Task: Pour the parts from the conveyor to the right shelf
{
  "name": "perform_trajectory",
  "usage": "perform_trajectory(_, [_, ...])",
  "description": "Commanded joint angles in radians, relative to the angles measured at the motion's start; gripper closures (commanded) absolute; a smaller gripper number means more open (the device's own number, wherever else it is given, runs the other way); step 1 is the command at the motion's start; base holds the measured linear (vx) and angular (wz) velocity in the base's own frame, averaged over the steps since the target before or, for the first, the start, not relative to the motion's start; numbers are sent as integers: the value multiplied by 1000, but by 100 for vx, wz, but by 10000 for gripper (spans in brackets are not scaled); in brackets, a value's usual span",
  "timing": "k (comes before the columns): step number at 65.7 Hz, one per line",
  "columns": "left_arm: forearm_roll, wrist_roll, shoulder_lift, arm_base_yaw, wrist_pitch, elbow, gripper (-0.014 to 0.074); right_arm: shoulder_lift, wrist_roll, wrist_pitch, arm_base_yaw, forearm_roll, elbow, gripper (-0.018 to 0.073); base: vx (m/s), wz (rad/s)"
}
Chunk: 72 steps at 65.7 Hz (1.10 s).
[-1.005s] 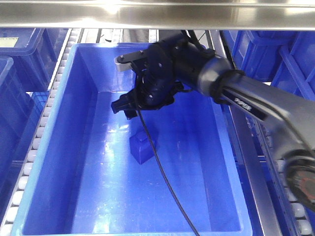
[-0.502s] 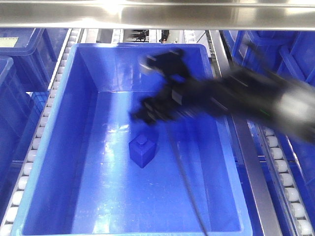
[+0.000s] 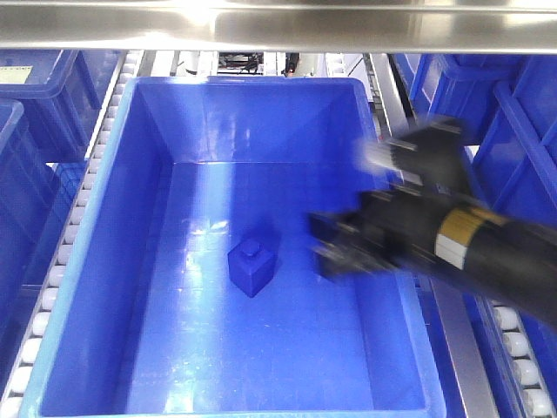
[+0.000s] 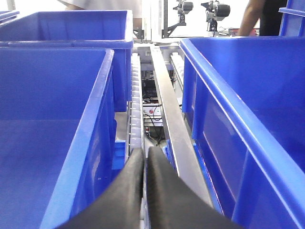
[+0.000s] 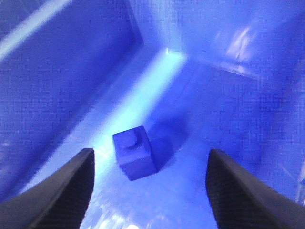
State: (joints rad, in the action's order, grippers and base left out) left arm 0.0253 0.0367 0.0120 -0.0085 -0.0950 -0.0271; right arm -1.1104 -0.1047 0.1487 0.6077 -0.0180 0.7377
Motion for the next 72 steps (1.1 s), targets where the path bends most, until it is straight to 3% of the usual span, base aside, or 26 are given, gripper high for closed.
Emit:
perform_trajectory(1, [-6,8,17,-5,72,19,603,87,1,-80,-16,-10,-11,90,0,0])
perform_trajectory(29, [-6,8,17,-5,72,19,603,292,-6,52,-322,-16,-31,90,0,0])
perform_trajectory(44, [-6,8,17,-5,72,19,603,407,-6,105,-433,-30,-57,117,0,0])
perform_trajectory(55, [-6,8,17,-5,72,19,603,566,-6,68,-482,-30,-190,161,0,0])
perform_trajectory(72, [-6,8,17,-5,72,19,603,882,6,83,-481,-74,-328,235,0,0])
